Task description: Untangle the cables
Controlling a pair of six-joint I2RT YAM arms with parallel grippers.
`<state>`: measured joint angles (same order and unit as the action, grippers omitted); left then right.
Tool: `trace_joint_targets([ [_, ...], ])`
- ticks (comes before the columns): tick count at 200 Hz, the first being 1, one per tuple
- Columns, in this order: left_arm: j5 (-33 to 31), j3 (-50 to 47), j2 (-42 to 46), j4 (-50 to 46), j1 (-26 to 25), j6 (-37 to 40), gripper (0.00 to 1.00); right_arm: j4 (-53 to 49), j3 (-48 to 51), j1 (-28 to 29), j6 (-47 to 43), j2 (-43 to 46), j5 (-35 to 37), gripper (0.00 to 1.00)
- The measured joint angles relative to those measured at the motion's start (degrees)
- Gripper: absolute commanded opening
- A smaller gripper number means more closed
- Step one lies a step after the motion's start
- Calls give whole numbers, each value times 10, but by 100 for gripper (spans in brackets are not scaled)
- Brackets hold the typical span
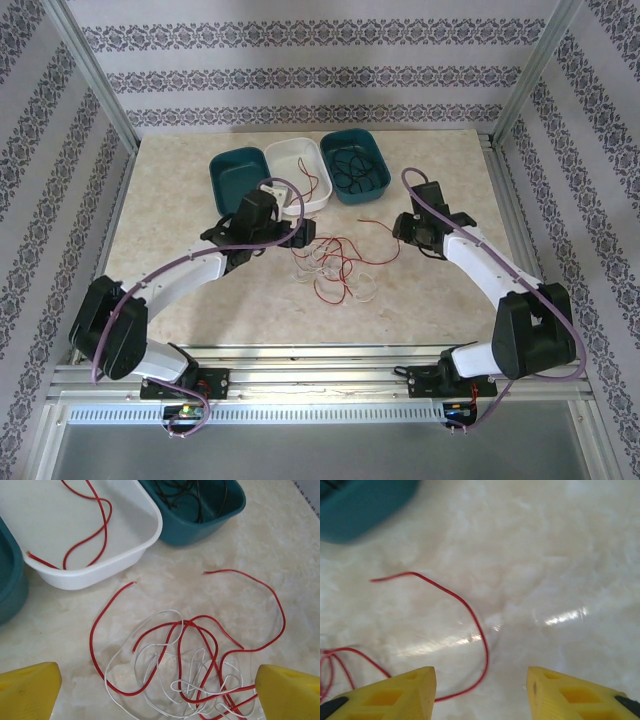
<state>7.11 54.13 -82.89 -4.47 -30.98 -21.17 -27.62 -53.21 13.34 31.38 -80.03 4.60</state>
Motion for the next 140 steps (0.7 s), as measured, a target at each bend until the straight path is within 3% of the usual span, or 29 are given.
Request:
trace_joint_targets([
  [140, 15, -2, -17, 2, 0, -18, 99, 9, -53, -12, -15, -193, -51, 47],
])
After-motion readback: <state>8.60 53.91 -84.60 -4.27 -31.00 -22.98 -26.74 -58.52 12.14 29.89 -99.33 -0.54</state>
